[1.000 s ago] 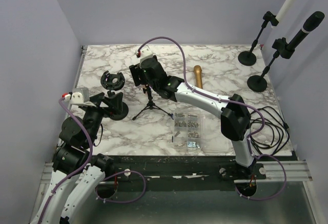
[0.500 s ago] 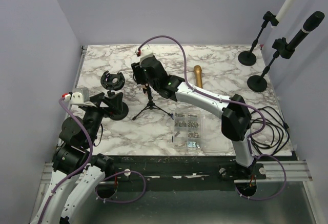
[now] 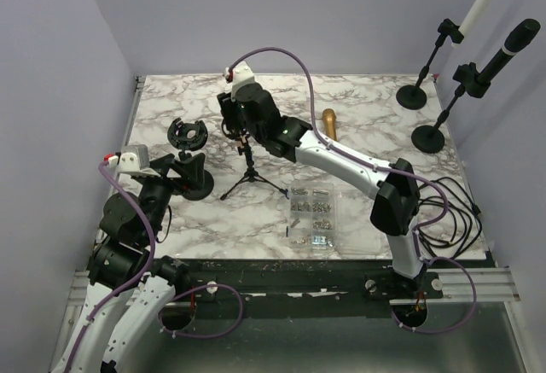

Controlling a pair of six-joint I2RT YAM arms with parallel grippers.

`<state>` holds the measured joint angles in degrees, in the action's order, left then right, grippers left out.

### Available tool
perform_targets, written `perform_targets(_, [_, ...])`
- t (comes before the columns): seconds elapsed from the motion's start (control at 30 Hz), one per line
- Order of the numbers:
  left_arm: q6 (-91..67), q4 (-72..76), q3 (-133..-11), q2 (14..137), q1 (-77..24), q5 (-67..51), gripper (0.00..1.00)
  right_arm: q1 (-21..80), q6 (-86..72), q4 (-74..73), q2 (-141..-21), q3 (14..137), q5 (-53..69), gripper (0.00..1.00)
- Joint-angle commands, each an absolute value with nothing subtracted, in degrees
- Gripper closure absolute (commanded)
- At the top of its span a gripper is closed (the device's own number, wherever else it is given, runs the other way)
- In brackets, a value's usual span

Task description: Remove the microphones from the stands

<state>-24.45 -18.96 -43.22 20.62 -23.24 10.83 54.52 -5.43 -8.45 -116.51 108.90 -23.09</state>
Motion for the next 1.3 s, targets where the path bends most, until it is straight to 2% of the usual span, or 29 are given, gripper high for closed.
perform_targets(0.0, [-24.8, -18.1, -42.6, 21.1, -22.6, 9.2, 0.16, 54.4, -3.8, -10.8, -114.1, 115.4, -23.1, 0.86])
perform_targets(0.2, [-24.9, -18.0, -42.6, 21.3, -22.4, 8.9, 0.16, 54.4, -1.3, -13.1, -112.0, 123.6, -24.8, 0.92])
perform_targets(0.33, [-25.0, -17.9, -42.6, 21.5, -22.1, 8.5, 0.16, 54.4, -0.6, -10.4, -106.1, 123.3, -24.1, 0.96])
perform_targets(0.5, [-25.1, -17.8, -42.5, 21.5, -21.7, 8.2, 0.16, 54.4, -0.6, -2.5, -95.8, 113.6, -25.2, 0.96])
perform_targets(0.63, [-25.1, -17.7, -42.5, 21.5, -21.5, 8.0, 0.16, 54.4, 4.5, 10.7, -86.3, 98.5, -31.9, 0.96])
perform_targets(0.83, [-25.3, -17.7, -42.5, 21.6, -21.4, 7.5, 0.16, 53.7, 13.3, 14.5, -84.0, 88.4, -46.5, 0.95])
perform_targets(1.03, [-25.6, -17.4, -42.5, 22.0, -21.2, 6.5, 0.16, 48.9, 7.2, -5.4, -88.8, 91.5, -49.7, 0.99])
perform_targets(1.17, [-25.8, -17.3, -42.4, 22.0, -20.9, 6.2, 0.16, 43.1, -2.9, -17.9, -91.5, 94.3, -37.1, 0.99])
perform_targets(1.27, [-25.8, -17.4, -42.4, 22.0, -20.8, 6.2, 0.16, 37.6, -8.9, -32.3, -99.2, 104.4, -28.4, 0.99])
